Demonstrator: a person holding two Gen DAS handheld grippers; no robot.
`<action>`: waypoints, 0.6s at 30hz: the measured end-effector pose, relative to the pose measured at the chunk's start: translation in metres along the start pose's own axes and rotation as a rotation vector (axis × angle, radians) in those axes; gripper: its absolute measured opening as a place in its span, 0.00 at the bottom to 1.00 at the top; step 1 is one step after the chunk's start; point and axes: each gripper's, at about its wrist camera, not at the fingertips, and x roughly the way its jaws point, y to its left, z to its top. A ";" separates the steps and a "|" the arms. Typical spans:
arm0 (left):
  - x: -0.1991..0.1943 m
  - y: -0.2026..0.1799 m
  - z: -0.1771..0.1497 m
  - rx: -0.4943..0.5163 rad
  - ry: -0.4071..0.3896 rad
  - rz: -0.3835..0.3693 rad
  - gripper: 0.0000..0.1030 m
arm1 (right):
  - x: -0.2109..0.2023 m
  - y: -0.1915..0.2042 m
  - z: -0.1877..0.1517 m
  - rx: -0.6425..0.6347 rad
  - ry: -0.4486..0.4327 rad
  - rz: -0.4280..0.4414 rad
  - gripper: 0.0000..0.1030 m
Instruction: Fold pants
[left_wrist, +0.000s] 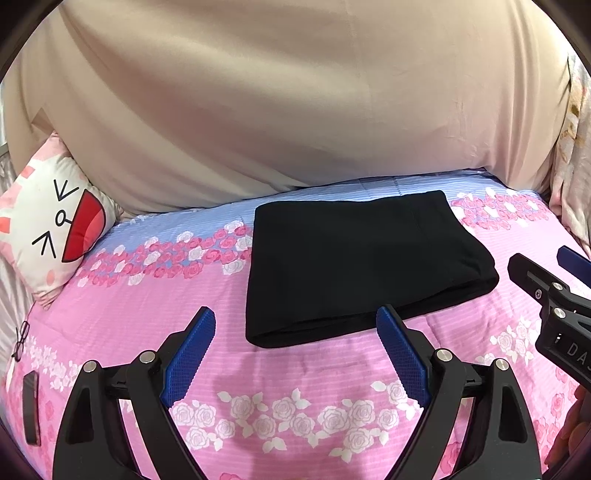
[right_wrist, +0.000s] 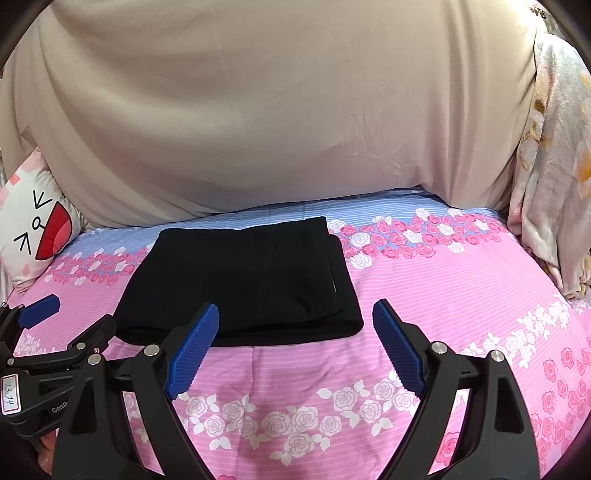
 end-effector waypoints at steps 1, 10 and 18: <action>0.000 0.000 0.000 0.001 0.000 -0.001 0.84 | 0.000 0.000 0.000 0.000 0.000 -0.001 0.81; 0.001 0.002 -0.002 -0.003 0.003 0.004 0.84 | 0.000 0.001 0.000 -0.001 0.002 -0.001 0.81; 0.002 0.003 -0.002 -0.004 0.004 0.006 0.84 | 0.000 0.001 -0.001 0.000 0.002 -0.001 0.81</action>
